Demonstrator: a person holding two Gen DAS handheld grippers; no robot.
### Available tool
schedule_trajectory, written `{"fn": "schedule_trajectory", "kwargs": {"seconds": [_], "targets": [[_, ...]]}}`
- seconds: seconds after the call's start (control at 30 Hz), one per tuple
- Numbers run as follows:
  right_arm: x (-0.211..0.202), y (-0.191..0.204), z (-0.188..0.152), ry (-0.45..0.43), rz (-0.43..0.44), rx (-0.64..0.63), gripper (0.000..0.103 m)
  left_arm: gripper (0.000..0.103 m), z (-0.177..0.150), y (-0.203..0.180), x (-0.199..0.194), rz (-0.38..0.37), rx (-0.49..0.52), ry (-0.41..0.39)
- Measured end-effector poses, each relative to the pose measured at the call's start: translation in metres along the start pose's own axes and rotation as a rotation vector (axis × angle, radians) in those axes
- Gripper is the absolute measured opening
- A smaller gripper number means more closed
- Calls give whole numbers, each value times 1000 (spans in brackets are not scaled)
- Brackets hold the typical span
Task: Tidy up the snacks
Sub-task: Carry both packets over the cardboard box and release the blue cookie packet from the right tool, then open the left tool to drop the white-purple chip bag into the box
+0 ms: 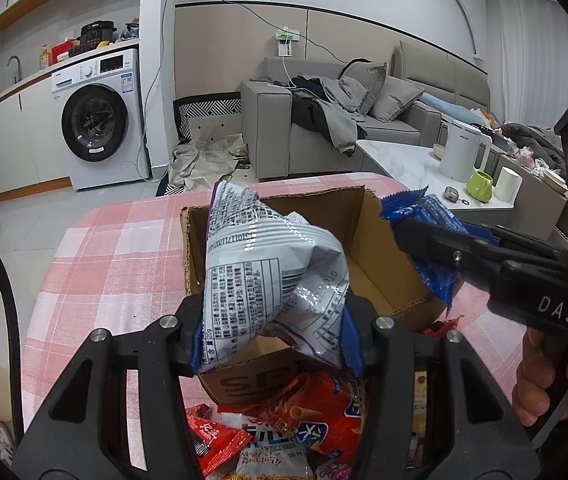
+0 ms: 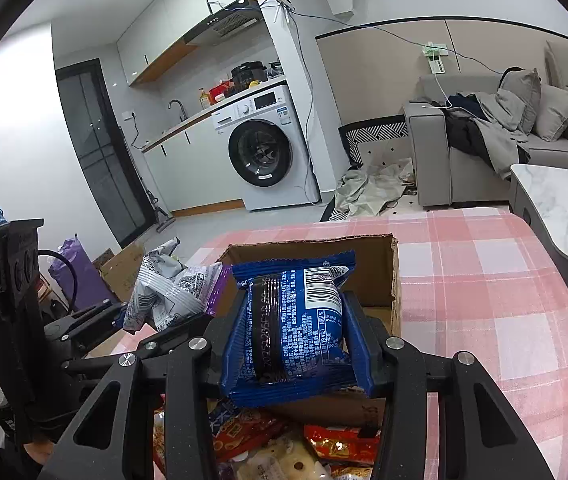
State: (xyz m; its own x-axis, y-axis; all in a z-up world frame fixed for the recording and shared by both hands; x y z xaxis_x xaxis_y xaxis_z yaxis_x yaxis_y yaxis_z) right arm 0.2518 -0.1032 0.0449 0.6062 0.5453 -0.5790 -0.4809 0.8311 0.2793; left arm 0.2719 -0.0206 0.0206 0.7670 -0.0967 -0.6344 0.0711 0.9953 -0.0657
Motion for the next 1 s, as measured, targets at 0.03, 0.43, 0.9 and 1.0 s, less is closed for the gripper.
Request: {"fn": "schedule_trajectory", "kwargs": {"seconds": [0.03, 0.43, 0.9, 1.0], "targets": [[1, -1, 0, 1, 0, 2, 46, 49, 0, 1, 2, 4, -1, -3], [24, -2, 0, 37, 5, 0, 46, 49, -6, 4, 18, 15, 15, -29], [33, -6, 1, 49, 1, 5, 46, 50, -10, 16, 30, -37, -10, -6], [29, -7, 1, 48, -3, 2, 49, 59, -8, 14, 28, -22, 5, -10]]}}
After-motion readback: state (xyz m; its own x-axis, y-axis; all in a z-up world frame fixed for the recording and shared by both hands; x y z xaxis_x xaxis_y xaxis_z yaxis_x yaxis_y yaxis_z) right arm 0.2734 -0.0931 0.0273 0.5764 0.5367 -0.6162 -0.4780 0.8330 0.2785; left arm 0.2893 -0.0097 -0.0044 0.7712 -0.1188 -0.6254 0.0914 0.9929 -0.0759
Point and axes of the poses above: each gripper's, at about its wrist camera, not at the fingertips, and x roughly the way its jaws point, y to its left, z to its top, the point moved 6 cm from there along x, roughly the way its jaws point, and after that the axes turned 5 degrees about y, right-handed, at the moved point
